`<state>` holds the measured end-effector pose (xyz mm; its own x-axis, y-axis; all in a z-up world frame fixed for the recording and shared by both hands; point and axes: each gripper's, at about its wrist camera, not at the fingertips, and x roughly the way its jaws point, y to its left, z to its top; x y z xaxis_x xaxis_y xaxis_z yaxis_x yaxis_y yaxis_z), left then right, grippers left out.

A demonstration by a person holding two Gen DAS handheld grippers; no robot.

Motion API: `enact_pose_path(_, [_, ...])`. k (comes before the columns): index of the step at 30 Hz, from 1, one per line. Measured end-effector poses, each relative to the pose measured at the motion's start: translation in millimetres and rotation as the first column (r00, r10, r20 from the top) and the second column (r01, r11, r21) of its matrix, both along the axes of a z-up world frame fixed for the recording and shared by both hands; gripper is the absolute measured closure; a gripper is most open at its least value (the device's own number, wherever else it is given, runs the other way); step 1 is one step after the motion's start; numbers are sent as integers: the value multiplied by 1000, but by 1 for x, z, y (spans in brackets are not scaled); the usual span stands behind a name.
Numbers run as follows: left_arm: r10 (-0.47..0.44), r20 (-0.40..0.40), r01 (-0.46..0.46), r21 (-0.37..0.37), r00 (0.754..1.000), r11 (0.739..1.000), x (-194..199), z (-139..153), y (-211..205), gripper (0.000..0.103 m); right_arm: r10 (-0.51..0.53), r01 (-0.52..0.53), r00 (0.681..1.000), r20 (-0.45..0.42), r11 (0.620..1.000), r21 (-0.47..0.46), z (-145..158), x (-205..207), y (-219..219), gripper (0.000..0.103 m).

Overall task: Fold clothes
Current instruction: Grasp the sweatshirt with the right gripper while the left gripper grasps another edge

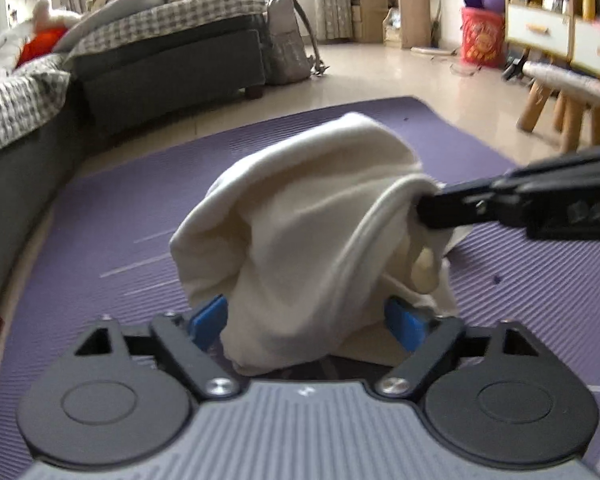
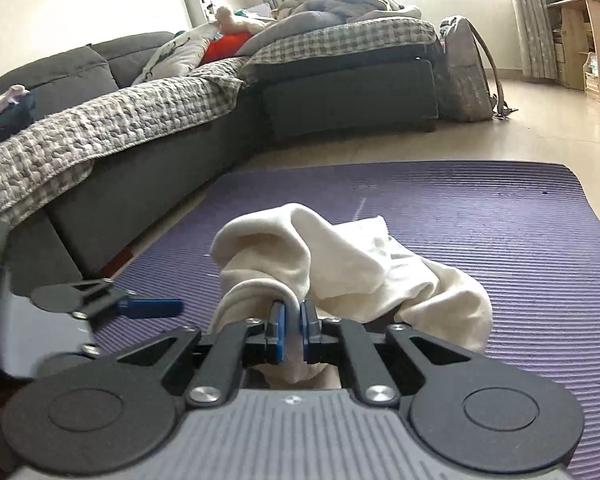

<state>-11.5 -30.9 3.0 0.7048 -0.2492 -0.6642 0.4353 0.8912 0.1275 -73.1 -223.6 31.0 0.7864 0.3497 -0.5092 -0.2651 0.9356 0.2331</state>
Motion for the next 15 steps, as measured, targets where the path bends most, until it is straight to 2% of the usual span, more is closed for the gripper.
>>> enact_pose_path(1, [16,-16,-16,6,1000,1000,4,-4,0,53,0,0,1000,0,1000,-4,0,1,-1,96])
enact_pose_path(2, [34,-27,-34,-11,999,999,7,-5,5,61,-1,1,1000,0,1000,-6,0,0,-3,96])
enact_pose_path(3, [51,-38,-52,-28,998,998,9,-6,9,79,-3,3,1000,-6,1000,-19,-1,1,-2,96])
enact_pose_path(4, [68,-49,-70,-45,996,997,12,-6,13,88,-1,1,1000,-10,1000,-25,-2,2,-1,96])
enact_pose_path(7, [111,-79,-123,-173,991,977,17,0,32,92,2,-2,1000,0,995,-100,-8,1,10,90])
enact_pose_path(9, [118,-75,-131,-199,990,971,18,2,37,93,3,-1,1000,10,990,-138,-11,2,14,78])
enact_pose_path(11, [121,-70,-134,-219,990,967,17,2,40,94,9,-3,1000,26,978,-207,-16,-1,25,71])
enact_pose_path(15, [115,-32,-119,-272,993,955,15,10,41,94,31,-22,999,28,964,-265,-22,-3,38,67])
